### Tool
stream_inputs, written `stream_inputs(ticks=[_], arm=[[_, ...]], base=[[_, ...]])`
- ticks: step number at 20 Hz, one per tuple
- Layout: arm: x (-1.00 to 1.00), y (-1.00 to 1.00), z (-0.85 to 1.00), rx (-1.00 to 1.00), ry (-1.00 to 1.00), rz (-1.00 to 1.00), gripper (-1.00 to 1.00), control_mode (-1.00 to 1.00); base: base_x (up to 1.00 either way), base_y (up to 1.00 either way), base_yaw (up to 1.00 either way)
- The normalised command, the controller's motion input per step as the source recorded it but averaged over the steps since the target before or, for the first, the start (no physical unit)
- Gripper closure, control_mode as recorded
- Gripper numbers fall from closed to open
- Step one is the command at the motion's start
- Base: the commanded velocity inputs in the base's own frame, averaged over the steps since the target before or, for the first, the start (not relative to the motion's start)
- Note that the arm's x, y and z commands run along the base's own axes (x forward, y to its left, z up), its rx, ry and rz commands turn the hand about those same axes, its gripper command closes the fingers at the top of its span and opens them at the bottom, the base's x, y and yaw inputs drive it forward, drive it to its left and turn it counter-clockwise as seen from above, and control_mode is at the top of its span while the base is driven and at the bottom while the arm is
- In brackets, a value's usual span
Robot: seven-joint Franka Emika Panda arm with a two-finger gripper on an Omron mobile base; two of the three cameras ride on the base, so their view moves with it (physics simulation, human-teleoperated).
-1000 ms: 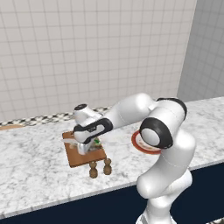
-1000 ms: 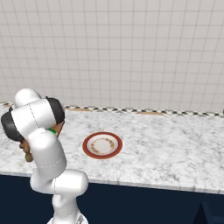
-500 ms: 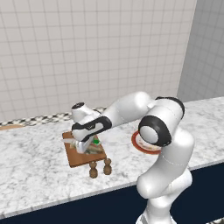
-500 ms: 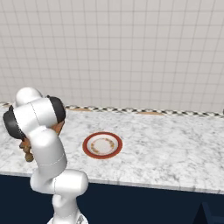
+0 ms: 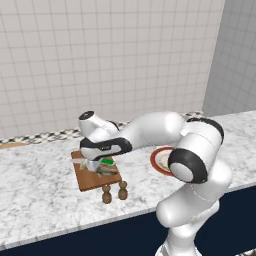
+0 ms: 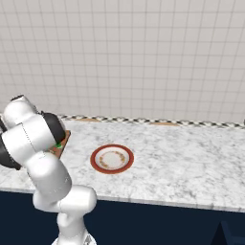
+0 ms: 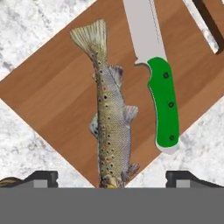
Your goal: Pick up the knife from the drawer and place it on the cutting board. Then place the meat from the plate to the cutting board.
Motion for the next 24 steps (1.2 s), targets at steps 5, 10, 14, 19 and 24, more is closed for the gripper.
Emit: stream_inputs(ticks=[5,10,14,19,24], arm=[[-0.58,-0.95,0.52,0.14,-0.15,-0.06,-1.00,-1.00],[-0.42,-0.84,0.57,0.26,-0.17,-0.06,-1.00,-1.00],[-0.45,-0.51,0.77,0.20,-0.28,0.00,-1.00,-1.00],[-0.38,-0.13,0.52,0.09,-0.18,0.00,-1.00,-1.00],[-0.31,0.00,0.60,0.01,-0.18,0.00,-1.00,-1.00]], base=[[0.00,0.00,0.00],[0.00,0.00,0.00],[0.00,0.00,0.00],[0.00,0.00,0.00],[0.00,0.00,0.00]])
